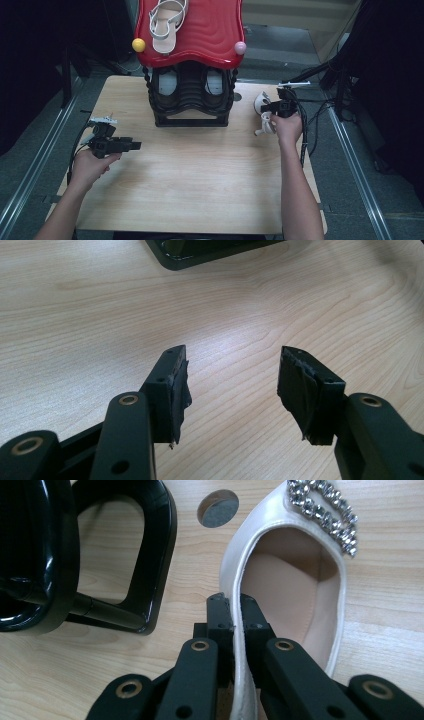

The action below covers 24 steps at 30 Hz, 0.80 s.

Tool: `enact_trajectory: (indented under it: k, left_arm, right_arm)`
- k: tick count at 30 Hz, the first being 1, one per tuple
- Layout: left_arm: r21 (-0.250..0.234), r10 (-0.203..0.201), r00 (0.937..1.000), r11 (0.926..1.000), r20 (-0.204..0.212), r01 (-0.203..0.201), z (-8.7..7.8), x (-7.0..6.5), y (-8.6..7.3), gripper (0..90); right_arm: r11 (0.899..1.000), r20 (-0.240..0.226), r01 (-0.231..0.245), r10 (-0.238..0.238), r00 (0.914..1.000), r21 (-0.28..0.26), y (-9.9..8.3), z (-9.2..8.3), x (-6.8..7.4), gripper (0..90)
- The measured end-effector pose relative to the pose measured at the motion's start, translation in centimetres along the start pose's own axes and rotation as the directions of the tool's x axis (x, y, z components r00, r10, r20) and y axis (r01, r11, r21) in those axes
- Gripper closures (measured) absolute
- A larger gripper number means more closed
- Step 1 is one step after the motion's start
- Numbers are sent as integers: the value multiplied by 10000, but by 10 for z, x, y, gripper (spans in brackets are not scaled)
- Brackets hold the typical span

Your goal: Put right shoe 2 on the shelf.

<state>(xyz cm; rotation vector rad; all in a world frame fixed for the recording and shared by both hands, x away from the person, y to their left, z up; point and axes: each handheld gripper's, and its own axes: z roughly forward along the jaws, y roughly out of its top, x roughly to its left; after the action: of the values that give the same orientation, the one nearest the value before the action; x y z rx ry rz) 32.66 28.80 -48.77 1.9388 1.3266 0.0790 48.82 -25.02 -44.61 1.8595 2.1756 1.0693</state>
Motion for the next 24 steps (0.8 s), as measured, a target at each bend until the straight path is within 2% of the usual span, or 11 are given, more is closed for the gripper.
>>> enact_trajectory:
  k: [4, 6, 12, 24]
  left_arm:
    - [-50, -24, 10000, 10000, 33, 24, 0, 0, 0, 461]
    - [-59, -20, 10000, 10000, 38, 20, -1, -1, 1, 461]
    - [-87, -24, 10000, 10000, 58, 25, 0, -1, 1, 461]
    - [18, 107, 9999, 9999, 31, -107, 1, -3, 3, 461]
  right_arm:
    - [9998, -201, -27, 23, 9998, -175, 8, -11, 7, 882]
    - [9997, -167, 128, -131, 9998, -223, 12, -17, 11, 882]
    - [9991, -228, 200, -209, 9995, -361, 24, -34, 21, 882]
    - [9977, -626, 367, -402, 9972, -569, 47, -68, 42, 881]
